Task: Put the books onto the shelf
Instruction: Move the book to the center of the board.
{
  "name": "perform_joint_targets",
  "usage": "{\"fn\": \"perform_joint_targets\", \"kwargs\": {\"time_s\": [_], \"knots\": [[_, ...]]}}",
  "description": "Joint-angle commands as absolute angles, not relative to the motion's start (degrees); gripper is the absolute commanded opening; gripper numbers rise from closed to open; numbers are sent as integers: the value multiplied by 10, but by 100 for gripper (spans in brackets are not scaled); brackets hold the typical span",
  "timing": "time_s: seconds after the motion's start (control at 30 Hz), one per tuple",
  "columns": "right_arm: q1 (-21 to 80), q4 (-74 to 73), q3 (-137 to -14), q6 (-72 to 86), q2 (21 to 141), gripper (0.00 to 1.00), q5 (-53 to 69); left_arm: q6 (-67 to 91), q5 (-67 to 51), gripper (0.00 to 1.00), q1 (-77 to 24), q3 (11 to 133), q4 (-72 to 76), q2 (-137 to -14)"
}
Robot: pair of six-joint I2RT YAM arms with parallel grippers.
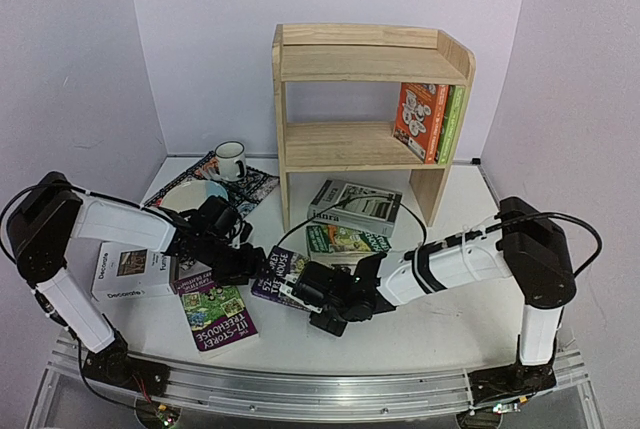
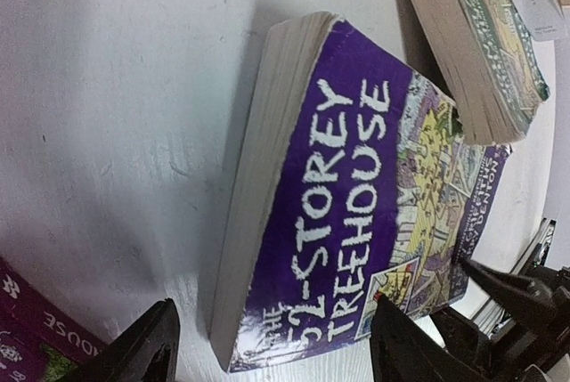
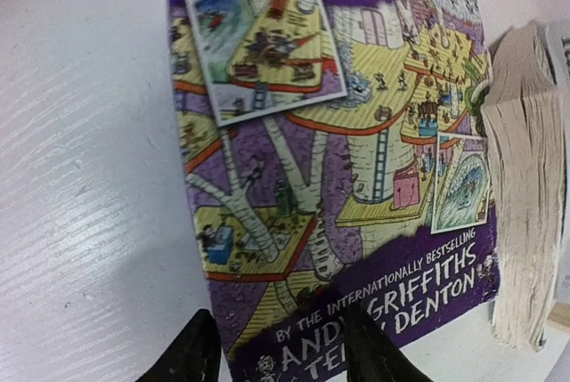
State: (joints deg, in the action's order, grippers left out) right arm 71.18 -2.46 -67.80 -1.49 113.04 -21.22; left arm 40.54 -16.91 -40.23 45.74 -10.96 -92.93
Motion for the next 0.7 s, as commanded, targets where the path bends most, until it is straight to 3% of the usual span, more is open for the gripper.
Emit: {"fn": "perform_joint_targets", "kwargs": {"time_s": [0.0,0.23,0.67], "knots": [[705,-65,-675,-19,1151,26,-230,416,-140,75,-403,465,-98,-873],[705,-42,-680,14,1120,0,-222,483,-140,75,-403,451,-97,-816],[700,-8,-680,44,1064,0,-199,647,-178,76,-403,357,35,-745]]}}
